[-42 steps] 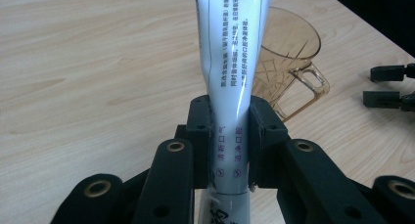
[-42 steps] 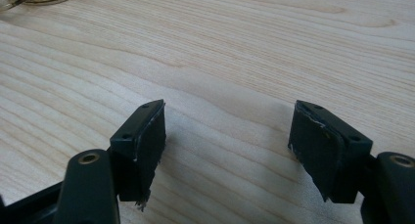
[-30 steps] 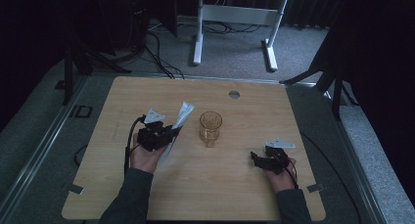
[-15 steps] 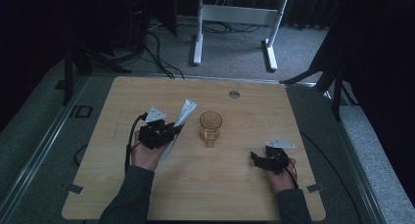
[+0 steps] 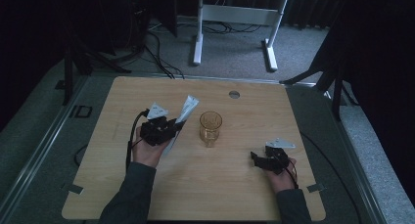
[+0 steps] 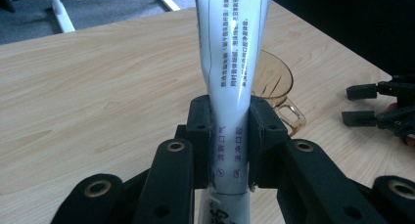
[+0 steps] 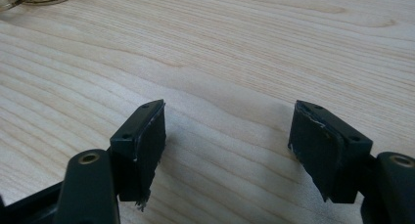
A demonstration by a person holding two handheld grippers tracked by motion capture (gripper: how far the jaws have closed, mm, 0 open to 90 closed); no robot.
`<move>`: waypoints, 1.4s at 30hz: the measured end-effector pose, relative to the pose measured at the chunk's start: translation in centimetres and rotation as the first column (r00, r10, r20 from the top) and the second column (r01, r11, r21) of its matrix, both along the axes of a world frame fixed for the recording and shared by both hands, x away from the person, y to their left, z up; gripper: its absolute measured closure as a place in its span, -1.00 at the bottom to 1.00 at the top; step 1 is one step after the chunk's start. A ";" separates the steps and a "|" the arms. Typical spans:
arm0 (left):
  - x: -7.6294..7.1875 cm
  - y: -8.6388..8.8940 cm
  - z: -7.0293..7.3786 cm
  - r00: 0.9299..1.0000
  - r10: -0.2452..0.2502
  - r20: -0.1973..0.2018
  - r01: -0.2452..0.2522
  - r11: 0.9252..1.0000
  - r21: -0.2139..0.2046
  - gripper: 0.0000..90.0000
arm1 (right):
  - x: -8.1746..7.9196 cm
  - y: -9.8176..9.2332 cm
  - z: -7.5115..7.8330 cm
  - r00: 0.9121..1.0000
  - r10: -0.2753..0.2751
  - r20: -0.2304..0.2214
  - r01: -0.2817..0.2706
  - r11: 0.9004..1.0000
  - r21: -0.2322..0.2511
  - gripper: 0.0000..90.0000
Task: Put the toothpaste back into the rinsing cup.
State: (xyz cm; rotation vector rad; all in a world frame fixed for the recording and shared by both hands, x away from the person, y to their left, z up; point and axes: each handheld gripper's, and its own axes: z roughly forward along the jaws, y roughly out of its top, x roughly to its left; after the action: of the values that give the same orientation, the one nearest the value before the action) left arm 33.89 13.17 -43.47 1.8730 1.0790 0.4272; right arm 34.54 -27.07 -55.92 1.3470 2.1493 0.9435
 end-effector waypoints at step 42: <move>1.0 -1.3 1.1 0.998 -0.029 0.047 0.030 0.999 -0.026 0.66 | 0.0 0.0 0.0 1.000 0.000 0.001 0.000 1.000 0.000 -0.35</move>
State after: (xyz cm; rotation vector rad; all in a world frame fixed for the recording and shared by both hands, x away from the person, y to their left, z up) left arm 34.92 11.91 -42.40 1.8442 1.0198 0.4349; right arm 34.55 -27.07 -55.93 1.3467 2.1480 0.9443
